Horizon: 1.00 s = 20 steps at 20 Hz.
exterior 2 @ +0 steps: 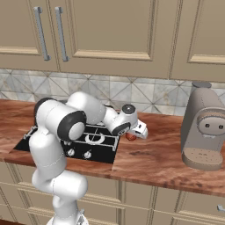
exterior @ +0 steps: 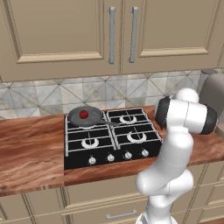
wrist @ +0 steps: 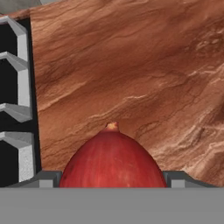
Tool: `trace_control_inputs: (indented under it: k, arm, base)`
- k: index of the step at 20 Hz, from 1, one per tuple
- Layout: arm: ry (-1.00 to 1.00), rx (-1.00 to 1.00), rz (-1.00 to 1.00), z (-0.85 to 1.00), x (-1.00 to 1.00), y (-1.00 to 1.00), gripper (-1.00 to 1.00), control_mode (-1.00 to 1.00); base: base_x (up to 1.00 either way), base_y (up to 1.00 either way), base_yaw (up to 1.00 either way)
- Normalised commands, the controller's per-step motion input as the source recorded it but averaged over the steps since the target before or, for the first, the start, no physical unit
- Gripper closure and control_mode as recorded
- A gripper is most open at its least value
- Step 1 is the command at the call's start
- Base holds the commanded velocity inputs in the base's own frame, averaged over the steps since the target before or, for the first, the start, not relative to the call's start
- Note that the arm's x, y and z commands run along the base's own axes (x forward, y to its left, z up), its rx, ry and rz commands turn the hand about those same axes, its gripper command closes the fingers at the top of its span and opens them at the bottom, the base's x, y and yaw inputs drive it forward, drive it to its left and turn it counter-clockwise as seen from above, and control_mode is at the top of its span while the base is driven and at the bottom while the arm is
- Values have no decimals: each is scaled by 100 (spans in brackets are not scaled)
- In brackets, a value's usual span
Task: Place the pan on the rear left burner on the stove. Then place the tomato and the onion in the pan and turn on the rear left burner.
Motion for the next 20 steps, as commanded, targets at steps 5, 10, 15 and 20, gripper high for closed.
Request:
trace_control_inputs:
  k: [5, 10, 15, 20]
  arm:
    - [0, 0, -3, 35, -1, 0, 100, -100]
    - [0, 0, -1, 28, -20, 1, 100, -100]
    - [0, 0, 0, 21, -30, 13, 100, -100]
    - [-1, 0, 0, 7, -28, 34, 100, -100]
  base:
    - [0, 0, 0]
    - [0, 0, 0]
    - [0, 0, 0]
    - [0, 0, 0]
